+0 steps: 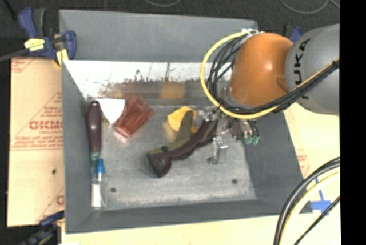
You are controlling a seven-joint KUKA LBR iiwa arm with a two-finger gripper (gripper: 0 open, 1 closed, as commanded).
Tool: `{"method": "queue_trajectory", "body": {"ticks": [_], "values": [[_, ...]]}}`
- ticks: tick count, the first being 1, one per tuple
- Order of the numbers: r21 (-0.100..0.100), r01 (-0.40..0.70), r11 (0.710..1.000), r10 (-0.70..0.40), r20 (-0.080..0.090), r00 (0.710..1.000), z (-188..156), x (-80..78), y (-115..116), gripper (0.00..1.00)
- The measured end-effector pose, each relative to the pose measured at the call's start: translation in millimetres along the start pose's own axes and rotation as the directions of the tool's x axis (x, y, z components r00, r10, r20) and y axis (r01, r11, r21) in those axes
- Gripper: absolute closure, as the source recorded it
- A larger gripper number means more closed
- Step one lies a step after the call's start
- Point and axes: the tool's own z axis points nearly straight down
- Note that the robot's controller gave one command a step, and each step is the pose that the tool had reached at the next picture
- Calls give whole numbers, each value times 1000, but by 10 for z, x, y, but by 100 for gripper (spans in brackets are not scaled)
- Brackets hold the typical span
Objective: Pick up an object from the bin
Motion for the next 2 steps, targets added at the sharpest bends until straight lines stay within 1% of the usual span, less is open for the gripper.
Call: {"method": "queue_trajectory", "body": {"ticks": [1,2], "values": [[0,94,996,-94,4,996,61,-330,58,0],[1,136,991,-136,5,991,60,-409,-16,0]]}}
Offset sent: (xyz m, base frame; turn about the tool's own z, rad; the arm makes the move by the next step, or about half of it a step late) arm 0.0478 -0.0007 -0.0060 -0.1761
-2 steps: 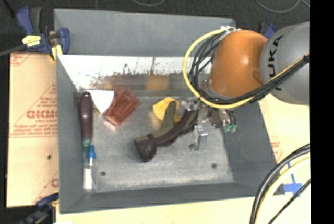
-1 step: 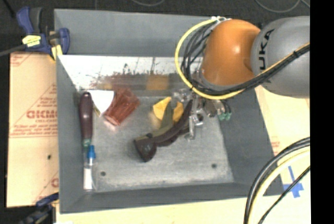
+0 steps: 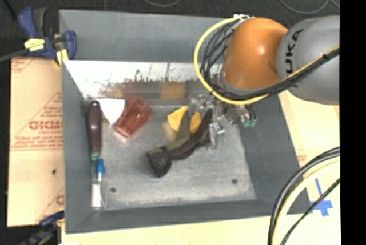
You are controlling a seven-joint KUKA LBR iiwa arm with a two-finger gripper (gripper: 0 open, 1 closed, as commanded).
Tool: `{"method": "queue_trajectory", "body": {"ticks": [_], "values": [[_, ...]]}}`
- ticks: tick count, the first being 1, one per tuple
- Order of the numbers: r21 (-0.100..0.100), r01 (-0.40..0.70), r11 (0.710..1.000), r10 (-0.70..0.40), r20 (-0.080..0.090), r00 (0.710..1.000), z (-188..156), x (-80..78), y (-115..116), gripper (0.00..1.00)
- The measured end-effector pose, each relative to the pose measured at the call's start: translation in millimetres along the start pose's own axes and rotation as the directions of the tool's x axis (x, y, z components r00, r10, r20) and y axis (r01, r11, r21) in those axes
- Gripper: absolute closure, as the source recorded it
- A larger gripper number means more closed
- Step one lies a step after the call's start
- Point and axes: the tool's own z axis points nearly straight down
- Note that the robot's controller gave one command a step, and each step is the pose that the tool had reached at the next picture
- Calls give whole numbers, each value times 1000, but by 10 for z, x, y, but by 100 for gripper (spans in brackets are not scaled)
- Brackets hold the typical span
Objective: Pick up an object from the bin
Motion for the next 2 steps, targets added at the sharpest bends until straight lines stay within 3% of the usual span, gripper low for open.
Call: {"method": "queue_trajectory", "body": {"ticks": [1,2], "values": [[1,-28,1000,28,17,999,657,-179,-77,0],[10,48,999,-49,38,998,768,-220,-81,100]]}}
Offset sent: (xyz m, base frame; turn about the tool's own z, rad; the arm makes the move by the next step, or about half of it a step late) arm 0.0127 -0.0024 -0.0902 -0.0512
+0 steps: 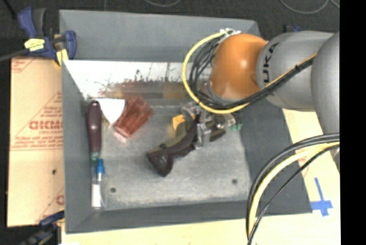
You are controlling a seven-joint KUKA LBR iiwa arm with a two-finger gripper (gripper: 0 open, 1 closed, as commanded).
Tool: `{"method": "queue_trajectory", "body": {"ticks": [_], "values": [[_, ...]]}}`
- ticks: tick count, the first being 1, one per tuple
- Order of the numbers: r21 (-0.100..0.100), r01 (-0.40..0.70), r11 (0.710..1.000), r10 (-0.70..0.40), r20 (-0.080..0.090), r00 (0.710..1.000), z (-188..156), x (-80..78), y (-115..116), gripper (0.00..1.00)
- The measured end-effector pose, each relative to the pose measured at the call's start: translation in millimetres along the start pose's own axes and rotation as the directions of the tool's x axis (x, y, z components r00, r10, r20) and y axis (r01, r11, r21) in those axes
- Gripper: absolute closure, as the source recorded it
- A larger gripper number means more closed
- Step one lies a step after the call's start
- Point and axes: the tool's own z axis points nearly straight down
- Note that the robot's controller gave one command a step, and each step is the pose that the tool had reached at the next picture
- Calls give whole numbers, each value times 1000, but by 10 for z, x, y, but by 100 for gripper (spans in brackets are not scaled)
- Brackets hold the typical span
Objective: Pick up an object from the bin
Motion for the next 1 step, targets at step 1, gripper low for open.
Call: {"method": "queue_trajectory", "body": {"ticks": [1], "values": [[0,0,1000,0,0,1000,0,0,0,100]]}}
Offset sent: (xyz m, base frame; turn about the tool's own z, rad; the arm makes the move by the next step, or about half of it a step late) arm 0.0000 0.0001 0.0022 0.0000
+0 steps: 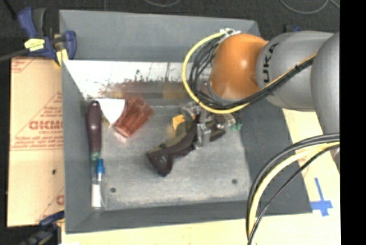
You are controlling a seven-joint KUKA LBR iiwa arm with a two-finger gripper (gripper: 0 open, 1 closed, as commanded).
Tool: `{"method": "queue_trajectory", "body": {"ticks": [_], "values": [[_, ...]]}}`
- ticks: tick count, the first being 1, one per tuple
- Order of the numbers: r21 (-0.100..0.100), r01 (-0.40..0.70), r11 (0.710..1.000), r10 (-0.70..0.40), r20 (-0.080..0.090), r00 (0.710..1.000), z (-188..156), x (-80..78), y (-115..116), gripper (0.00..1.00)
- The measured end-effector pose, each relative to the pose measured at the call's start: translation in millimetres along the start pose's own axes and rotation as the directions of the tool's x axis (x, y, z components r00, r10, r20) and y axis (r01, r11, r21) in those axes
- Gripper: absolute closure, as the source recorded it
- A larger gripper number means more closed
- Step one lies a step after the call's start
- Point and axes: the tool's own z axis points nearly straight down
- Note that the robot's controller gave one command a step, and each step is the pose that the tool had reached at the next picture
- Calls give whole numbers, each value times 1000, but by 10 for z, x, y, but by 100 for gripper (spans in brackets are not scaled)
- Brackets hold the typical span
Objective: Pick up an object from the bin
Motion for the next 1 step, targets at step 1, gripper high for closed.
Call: {"method": "queue_trajectory", "body": {"ticks": [1], "values": [[0,0,1000,0,1,1000,-4,-2,-1,100]]}}
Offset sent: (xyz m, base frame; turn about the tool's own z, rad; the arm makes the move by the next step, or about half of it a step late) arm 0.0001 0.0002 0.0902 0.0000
